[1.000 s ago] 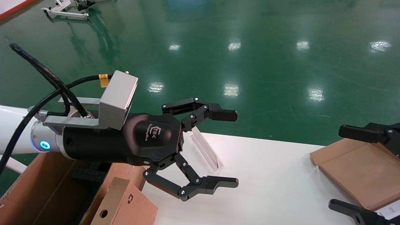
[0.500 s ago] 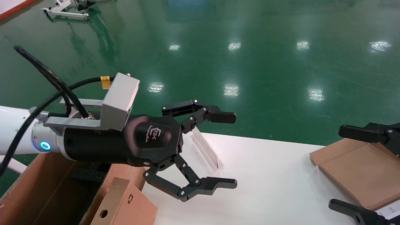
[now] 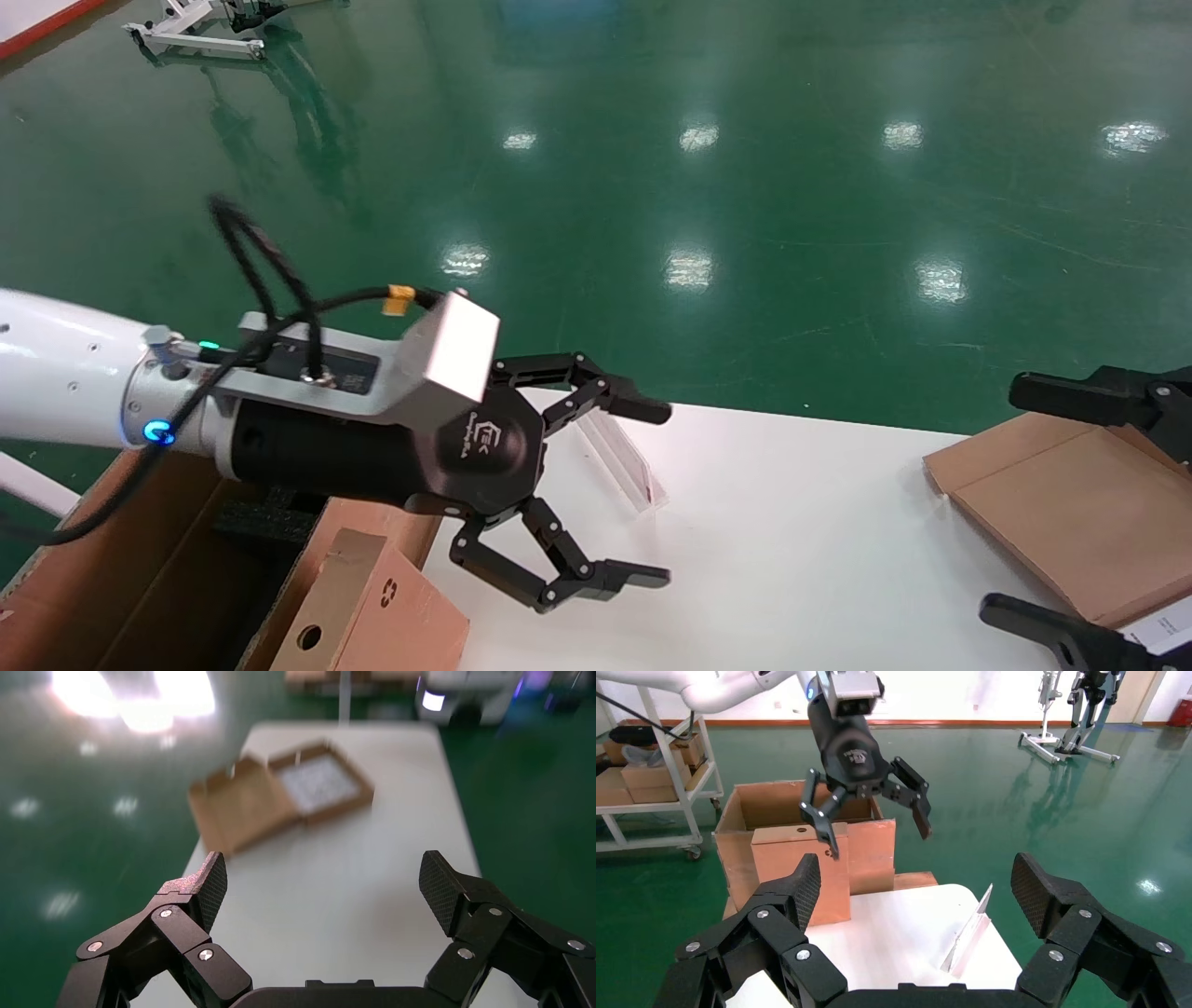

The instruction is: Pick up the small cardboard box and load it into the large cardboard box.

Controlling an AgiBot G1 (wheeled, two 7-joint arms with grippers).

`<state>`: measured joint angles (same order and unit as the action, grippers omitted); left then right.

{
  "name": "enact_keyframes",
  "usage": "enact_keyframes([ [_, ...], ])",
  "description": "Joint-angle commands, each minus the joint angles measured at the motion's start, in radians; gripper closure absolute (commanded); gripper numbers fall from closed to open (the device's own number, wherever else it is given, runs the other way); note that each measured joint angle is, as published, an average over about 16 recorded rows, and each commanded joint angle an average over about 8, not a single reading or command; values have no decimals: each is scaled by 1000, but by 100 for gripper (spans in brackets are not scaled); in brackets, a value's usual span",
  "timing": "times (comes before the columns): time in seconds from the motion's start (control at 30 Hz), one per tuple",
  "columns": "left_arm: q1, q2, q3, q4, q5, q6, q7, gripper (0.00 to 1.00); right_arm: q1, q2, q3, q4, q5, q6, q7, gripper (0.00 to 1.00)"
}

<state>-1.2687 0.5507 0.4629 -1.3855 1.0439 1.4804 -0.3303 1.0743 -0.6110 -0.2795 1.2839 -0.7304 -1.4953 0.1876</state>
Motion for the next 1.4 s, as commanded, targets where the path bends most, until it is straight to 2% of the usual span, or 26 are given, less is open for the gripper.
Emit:
enact_keyframes([
  [0.03,-33,-7,26,-17,46,-1,-19,0,0,0,0,0,0,0,0,0],
  [0.2,-163,5,139,-54,215,26,-121,0,0,0,0,0,0,0,0,0],
  [0.37,-293,25,267,-75,372,64,-269,0,0,0,0,0,0,0,0,0],
  [0.57,-414,45,398,-86,494,106,-461,0,0,0,0,0,0,0,0,0],
  [1.03,-605,80,599,-93,605,180,-962,0,0,0,0,0,0,0,0,0],
  [1.4,-745,148,836,-94,634,200,-1204,0,0,0,0,0,0,0,0,0],
])
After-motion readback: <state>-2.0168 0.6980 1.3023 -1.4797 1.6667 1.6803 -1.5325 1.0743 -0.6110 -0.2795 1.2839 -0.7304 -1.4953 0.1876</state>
